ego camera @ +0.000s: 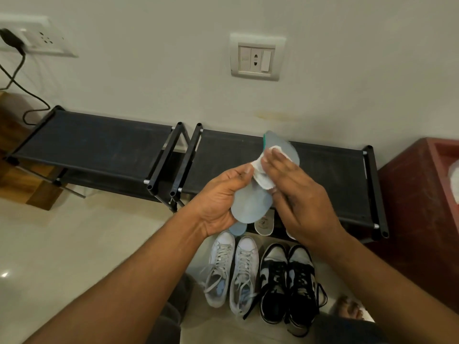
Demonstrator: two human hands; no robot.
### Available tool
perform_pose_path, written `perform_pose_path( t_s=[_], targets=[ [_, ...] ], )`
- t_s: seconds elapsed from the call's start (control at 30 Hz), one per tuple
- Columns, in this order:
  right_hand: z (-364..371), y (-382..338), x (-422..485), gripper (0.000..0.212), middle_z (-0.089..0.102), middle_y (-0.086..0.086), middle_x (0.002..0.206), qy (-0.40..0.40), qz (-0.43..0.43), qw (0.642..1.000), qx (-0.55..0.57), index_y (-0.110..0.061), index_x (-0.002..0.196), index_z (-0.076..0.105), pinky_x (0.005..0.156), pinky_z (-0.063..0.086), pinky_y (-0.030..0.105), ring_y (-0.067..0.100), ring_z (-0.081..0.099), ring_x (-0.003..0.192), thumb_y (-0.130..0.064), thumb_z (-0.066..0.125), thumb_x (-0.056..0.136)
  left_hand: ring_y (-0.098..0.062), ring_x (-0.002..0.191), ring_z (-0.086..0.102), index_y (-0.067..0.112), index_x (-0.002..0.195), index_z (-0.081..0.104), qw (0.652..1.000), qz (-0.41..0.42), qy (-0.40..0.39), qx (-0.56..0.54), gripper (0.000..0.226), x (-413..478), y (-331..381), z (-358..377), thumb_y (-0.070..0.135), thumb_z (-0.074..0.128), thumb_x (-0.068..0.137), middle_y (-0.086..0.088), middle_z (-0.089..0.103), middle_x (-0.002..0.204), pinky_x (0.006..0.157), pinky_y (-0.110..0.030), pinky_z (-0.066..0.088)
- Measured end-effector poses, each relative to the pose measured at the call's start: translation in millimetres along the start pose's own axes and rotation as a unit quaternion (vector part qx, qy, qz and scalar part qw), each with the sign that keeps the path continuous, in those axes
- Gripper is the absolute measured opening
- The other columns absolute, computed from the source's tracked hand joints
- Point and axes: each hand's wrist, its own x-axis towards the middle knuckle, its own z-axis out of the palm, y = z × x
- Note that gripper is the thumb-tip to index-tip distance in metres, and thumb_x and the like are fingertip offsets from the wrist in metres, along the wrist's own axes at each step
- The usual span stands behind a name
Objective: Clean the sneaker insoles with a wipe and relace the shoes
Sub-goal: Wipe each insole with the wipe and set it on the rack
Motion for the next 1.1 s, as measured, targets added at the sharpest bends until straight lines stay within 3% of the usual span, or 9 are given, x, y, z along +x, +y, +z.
perform_pose_path(
  t_s=[0.07,0.2,0.33,0.43,0.57,0.67,0.9,1.0,1.1],
  targets=[
    [-1,4,-2,0.049,0.04,0.006,0.164,-0.019,-0.03,0.999,-0.006,-0.007,0.154,0.047,0.126,0.031,0.04,0.016,0.03,0.156,-0.014,0.047,0.106,-0.024,0.102,0.073,0.002,0.147,0.057,1.0,0.001,0.005,0.003,0.045,0,-1,-2,0.023,0.049,0.107,-0.016,0.072,0.122,0.087,-0.035,0.063],
    [-5,5,0,0.049,0.047,0.002,0.16,0.033,0.061,0.996,0.059,-0.01,0.153,0.05,0.12,0.041,0.046,0.013,0.039,0.151,-0.005,0.053,0.104,-0.024,0.102,0.072,0.003,0.142,0.061,0.999,0.001,-0.012,0.048,0.04,2,-1,-4,0.024,0.05,0.11,-0.015,0.072,0.122,0.086,-0.034,0.062],
    [3,-4,-6,0.045,0.046,0.005,0.16,0.01,0.008,0.999,0.045,-0.007,0.151,0.052,0.124,0.035,0.042,0.015,0.036,0.153,-0.009,0.05,0.106,-0.026,0.107,0.071,0.004,0.144,0.062,0.998,0.012,-0.023,0.065,0.039,3,-2,-7,0.019,0.055,0.108,-0.017,0.071,0.125,0.093,-0.036,0.06],
    [-1,2,-3,0.046,0.046,0.003,0.16,0.033,0.065,0.994,0.08,-0.009,0.152,0.051,0.122,0.039,0.046,0.013,0.038,0.152,-0.004,0.052,0.106,-0.026,0.105,0.069,0.004,0.147,0.058,0.996,0.011,-0.022,0.086,0.046,5,-2,-6,0.018,0.058,0.103,-0.016,0.07,0.126,0.087,-0.034,0.059],
    [-10,3,-6,0.046,0.043,0.007,0.162,0.012,0.002,0.998,0.059,-0.005,0.152,0.048,0.123,0.036,0.047,0.02,0.035,0.154,-0.008,0.053,0.107,-0.024,0.103,0.07,0.004,0.149,0.057,0.996,0.013,-0.048,0.078,0.046,1,4,-8,0.015,0.059,0.104,-0.014,0.072,0.123,0.087,-0.033,0.06],
    [-14,2,-4,0.047,0.043,0.008,0.162,0.032,0.024,0.995,0.09,-0.004,0.154,0.045,0.12,0.04,0.049,0.021,0.037,0.153,-0.009,0.052,0.107,-0.022,0.101,0.071,0.002,0.15,0.055,0.995,0.01,-0.069,0.072,0.055,-2,9,-10,0.018,0.063,0.098,-0.014,0.072,0.123,0.083,-0.029,0.062],
    [-11,-7,-6,0.045,0.047,0.013,0.158,0.039,-0.019,0.996,0.08,0.002,0.15,0.048,0.121,0.039,0.048,0.025,0.041,0.151,-0.001,0.051,0.105,-0.02,0.097,0.074,0.007,0.144,0.062,0.993,0.001,-0.081,0.087,0.053,-9,24,-20,0.017,0.068,0.092,-0.011,0.075,0.117,0.081,-0.027,0.062],
    [-13,-3,-8,0.049,0.048,0.014,0.157,0.01,-0.08,0.996,0.027,0.003,0.147,0.051,0.123,0.037,0.049,0.027,0.04,0.151,0.012,0.051,0.098,-0.019,0.097,0.074,0.009,0.143,0.064,0.993,0.006,-0.087,0.08,0.049,-10,26,-23,0.013,0.066,0.094,-0.011,0.074,0.119,0.081,-0.026,0.062],
    [-12,-1,-6,0.055,0.047,0.014,0.158,0.02,-0.051,0.998,0.024,0.001,0.148,0.051,0.121,0.039,0.052,0.026,0.04,0.151,0.016,0.049,0.095,-0.019,0.097,0.074,0.009,0.143,0.063,0.993,0.001,-0.078,0.089,0.046,-9,28,-24,0.011,0.063,0.097,-0.011,0.074,0.119,0.08,-0.026,0.063]
  ],
)
